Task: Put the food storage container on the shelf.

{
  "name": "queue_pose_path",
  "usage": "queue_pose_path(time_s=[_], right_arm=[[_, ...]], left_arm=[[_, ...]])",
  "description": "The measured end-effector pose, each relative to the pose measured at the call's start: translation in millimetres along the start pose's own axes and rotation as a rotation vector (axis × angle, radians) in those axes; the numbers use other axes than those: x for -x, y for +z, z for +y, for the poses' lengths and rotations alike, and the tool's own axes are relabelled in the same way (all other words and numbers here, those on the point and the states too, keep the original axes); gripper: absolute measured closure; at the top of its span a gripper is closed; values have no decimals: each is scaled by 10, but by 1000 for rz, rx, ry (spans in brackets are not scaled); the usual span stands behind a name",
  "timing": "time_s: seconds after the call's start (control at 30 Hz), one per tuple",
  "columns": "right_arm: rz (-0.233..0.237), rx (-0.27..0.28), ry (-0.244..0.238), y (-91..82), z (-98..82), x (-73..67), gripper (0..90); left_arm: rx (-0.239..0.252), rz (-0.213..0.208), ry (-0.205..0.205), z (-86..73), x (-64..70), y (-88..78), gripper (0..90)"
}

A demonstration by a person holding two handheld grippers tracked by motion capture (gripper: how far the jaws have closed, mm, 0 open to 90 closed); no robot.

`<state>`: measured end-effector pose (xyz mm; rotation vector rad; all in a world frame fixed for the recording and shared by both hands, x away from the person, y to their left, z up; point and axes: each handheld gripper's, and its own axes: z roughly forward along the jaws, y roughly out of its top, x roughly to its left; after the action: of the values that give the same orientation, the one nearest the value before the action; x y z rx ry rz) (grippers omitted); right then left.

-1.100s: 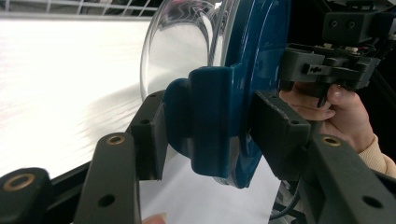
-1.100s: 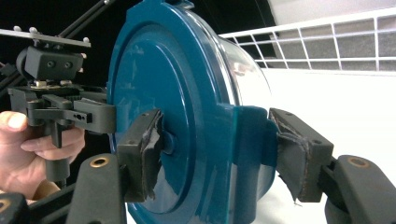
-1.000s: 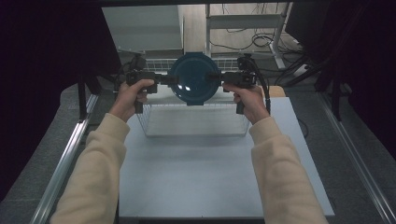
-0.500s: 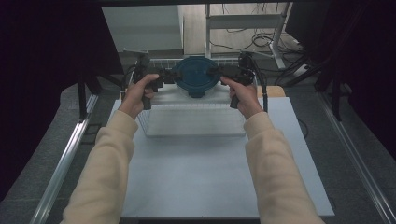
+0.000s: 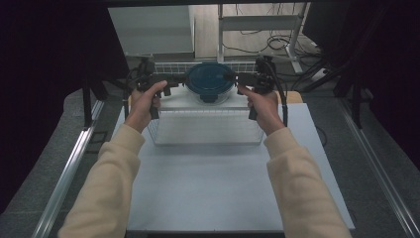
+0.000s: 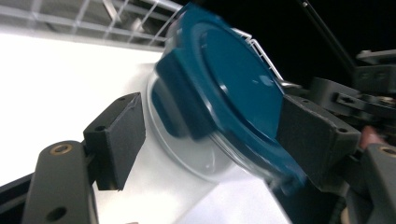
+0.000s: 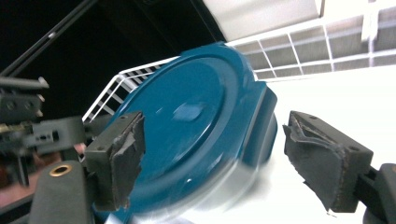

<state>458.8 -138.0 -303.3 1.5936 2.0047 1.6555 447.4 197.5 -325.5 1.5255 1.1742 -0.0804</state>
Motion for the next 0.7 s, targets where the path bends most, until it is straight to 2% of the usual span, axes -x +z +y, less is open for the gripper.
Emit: queue_pose_path(time_s=[0.07,0.1,0.17,0.2,0.23,0.27,0.3,0.33,0.37,0.4,0.47,0.5,0.53,0.57,0.6,0.63,0.67,0.7], right_arm=[[14,7,-72,-141,-60,-30,196],[20,2,-115,-224,-110,-45,196],[15,-12,-249,-497,-342,-72,196],[15,-12,-249,-497,-342,-72,196],[12,-14,-276,-558,-406,-74,197],[10,-9,-316,-678,-543,-69,198],[21,-2,-335,-794,-692,-50,202],[21,-2,-335,-794,-692,-50,202],[42,-12,-333,-918,-894,2,204],[42,-12,-333,-918,-894,2,204],[42,-14,-343,-1045,-1124,66,208],[44,-13,-339,-1138,-1292,123,211],[44,-13,-339,-1138,-1292,123,211],[45,-17,-336,-1182,-1385,161,212],[37,-22,-336,-1237,-1521,218,216],[27,-40,-349,-1274,-1649,283,217],[27,-40,-349,-1274,-1649,283,217],[3,-82,-351,-1295,-1831,398,230]], left_arm=[[7,5,51,-88,106,-118,231],[12,5,86,-195,179,-227,231],[8,8,124,-351,248,-347,228],[6,12,140,-429,272,-398,228],[13,21,169,-600,310,-494,229],[13,25,177,-658,319,-521,231],[11,42,203,-909,332,-610,232],[11,42,203,-909,332,-610,234],[9,42,213,-1033,326,-639,235],[3,45,215,-1155,313,-661,235],[-15,52,215,-1405,268,-692,237],[-22,57,218,-1580,228,-715,240],[-22,57,218,-1580,228,-715,242],[-39,67,220,-1724,196,-719,242],[-52,74,229,-1793,180,-719,243],[-76,91,242,-1949,141,-715,246],[-76,91,242,-1949,141,-715,246],[-109,112,252,-2117,86,-706,248]])
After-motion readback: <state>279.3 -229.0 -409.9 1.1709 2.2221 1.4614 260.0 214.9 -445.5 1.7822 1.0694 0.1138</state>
